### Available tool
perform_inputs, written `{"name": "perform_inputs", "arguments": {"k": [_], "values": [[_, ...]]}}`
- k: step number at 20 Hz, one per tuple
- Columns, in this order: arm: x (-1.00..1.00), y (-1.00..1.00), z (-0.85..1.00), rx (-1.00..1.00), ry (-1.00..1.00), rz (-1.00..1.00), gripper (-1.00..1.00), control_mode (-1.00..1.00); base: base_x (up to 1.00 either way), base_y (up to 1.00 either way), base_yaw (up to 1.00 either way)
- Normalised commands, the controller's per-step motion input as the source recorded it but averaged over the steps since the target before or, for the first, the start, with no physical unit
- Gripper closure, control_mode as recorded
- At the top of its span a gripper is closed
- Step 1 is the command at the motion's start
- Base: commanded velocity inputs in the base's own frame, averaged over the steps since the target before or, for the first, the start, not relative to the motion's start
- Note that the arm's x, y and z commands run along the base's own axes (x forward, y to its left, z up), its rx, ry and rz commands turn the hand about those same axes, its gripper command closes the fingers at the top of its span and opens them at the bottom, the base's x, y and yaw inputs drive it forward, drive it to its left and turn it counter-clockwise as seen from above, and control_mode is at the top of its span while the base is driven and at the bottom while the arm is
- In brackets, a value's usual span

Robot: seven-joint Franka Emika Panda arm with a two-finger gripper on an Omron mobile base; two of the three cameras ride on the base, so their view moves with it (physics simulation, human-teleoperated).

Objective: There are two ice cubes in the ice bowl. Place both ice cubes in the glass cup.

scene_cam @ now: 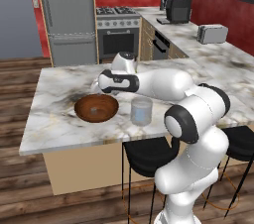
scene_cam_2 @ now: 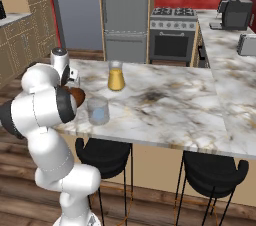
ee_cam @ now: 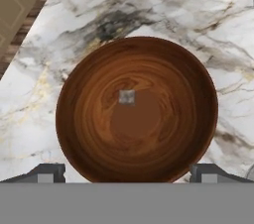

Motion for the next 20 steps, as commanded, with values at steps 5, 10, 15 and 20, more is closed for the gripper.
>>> {"name": "perform_inputs", "arguments": {"k": [5,10,15,20], "values": [[0.0,0.0,0.0,0.0,0.0,0.0,-1.0,-1.0,0.0,0.0,0.0],[0.0,0.0,-0.02,0.0,0.0,0.0,-1.0,-1.0,0.0,0.0,0.0],[0.07,-0.01,-0.07,0.0,0.0,0.0,-1.0,-1.0,0.0,0.0,0.0],[0.03,0.01,-0.02,0.0,0.0,0.0,-1.0,-1.0,0.0,0.0,0.0]]}}
